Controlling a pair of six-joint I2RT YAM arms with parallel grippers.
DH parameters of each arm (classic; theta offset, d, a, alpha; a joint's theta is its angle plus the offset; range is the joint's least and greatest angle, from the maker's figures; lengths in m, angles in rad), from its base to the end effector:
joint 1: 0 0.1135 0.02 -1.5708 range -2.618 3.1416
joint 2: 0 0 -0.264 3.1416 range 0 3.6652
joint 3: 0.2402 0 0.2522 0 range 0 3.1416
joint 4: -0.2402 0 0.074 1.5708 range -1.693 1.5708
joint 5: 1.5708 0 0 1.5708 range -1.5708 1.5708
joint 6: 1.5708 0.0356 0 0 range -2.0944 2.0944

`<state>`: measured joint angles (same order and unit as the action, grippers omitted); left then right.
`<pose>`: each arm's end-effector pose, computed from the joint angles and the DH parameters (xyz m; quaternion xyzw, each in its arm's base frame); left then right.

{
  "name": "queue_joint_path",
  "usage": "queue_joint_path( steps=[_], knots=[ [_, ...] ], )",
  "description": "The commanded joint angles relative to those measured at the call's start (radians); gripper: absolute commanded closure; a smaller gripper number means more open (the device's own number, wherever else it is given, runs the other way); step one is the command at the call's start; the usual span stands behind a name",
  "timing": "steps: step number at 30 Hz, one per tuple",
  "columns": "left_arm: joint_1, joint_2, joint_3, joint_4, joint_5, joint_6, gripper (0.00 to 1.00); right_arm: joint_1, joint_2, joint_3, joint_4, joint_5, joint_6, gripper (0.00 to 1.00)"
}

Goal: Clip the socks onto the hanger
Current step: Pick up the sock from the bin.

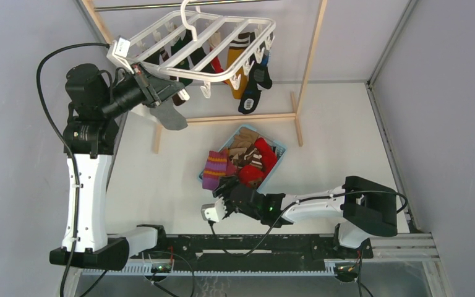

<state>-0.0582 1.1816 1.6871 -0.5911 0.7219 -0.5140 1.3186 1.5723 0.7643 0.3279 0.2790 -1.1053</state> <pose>0.2037 -0.0354 0.5203 0.0769 0.7254 -0.4281 0.5335 0.0916 0.3162 0.1919 -0.7674 0.3649 -0.0635 0.5234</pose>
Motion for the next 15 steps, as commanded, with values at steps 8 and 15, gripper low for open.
queue_joint_path(
  steps=[8, 15],
  knots=[
    [0.007, -0.035, 0.028, -0.036, 0.055, 0.021, 1.00, -0.011, -0.084, -0.022, -0.072, -0.015, 0.043, 0.39],
    [0.007, -0.033, 0.029, -0.035, 0.048, 0.016, 1.00, -0.015, -0.088, -0.053, 0.013, -0.016, 0.067, 0.39]
  ],
)
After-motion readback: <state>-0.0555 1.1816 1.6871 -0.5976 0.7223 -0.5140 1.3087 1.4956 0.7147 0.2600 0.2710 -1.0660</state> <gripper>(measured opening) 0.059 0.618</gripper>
